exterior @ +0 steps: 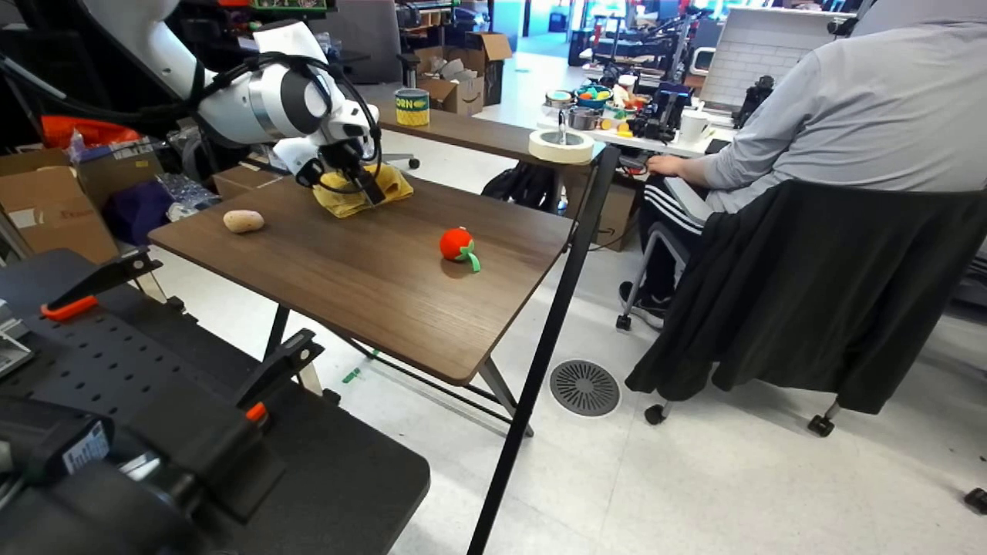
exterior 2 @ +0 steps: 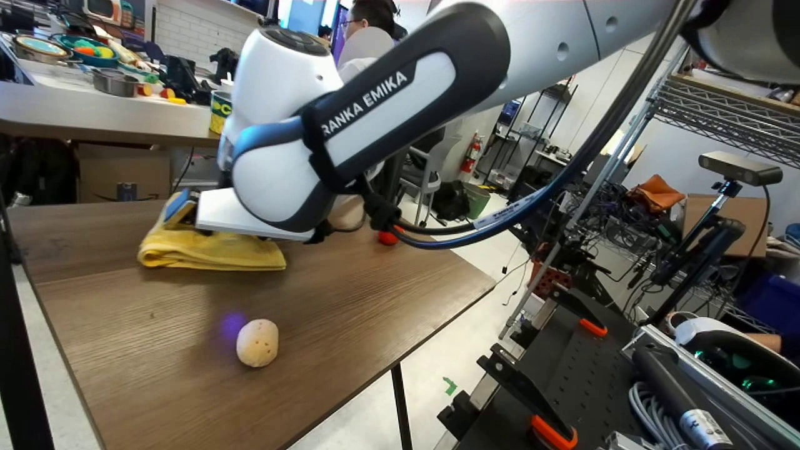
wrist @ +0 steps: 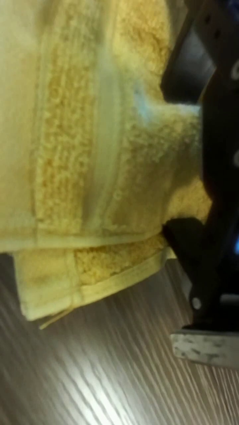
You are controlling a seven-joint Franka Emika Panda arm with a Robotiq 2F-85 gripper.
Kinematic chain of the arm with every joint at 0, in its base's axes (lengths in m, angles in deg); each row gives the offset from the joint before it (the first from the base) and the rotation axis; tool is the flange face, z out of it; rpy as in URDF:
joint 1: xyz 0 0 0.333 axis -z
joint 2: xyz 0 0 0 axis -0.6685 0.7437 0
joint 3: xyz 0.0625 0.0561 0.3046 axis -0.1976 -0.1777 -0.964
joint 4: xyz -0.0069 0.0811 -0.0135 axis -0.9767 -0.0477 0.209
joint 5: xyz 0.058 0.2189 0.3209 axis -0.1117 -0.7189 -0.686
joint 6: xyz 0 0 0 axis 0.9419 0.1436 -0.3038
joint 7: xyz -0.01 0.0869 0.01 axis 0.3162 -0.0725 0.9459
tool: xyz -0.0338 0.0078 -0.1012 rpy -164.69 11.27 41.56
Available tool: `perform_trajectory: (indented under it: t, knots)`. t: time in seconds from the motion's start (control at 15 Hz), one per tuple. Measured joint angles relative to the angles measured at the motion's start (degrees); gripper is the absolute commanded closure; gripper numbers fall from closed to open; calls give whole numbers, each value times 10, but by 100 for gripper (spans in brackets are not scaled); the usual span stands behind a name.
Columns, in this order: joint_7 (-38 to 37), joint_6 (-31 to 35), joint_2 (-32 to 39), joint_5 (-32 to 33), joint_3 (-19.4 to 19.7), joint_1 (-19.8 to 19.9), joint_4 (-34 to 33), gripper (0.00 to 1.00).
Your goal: Move the red plushie to the right of the table, then use the towel to wipe the table, then put the brown plushie at the right back corner
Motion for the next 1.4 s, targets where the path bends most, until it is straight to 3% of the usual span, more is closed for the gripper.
perform_trajectory:
  t: [0.4,0.6,0.8,1.07,1.4]
  knots:
    - [-97,8,-7,0,107,29,56,0]
    - [-117,10,-11,0,123,40,73,0]
    - [-105,14,-14,6,110,39,74,0]
    - [-49,34,-36,11,55,10,93,0]
    - [0,28,-112,11,13,-38,214,0]
